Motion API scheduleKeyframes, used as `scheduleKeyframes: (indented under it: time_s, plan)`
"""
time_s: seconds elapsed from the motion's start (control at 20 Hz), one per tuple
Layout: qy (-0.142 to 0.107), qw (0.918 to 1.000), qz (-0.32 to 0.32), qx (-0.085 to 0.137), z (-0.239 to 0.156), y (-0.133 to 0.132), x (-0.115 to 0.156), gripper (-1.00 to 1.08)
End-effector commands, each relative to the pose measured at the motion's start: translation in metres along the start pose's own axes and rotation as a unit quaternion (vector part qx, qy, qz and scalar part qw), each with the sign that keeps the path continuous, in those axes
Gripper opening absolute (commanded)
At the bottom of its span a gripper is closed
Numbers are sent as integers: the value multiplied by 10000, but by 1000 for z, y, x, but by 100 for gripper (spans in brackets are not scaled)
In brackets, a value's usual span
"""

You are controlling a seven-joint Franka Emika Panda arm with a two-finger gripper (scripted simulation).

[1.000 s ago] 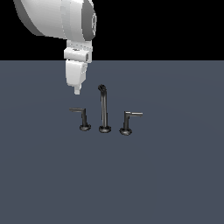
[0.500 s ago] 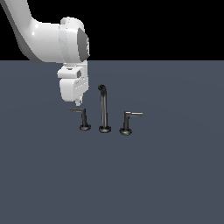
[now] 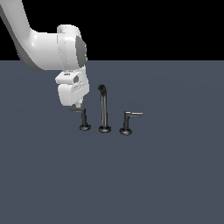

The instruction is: Turn on the faucet by rotating a designated handle.

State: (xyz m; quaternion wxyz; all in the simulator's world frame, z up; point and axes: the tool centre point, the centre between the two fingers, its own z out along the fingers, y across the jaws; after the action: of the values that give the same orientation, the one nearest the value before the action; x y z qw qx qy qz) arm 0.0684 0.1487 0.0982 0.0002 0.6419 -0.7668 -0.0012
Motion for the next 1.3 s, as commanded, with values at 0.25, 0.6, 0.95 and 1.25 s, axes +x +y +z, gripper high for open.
scheduleKeyframes:
  time_s: [0.25,0.6,0.95,1.25]
  plan:
    - [5,10000,9,6,0,9,-5,-100]
    - [5,10000,12,8,0,32,-16,-100]
    - [27,10000,46,60,0,38,-11,-100]
    - [18,10000,33,40,0,56,-9,-100]
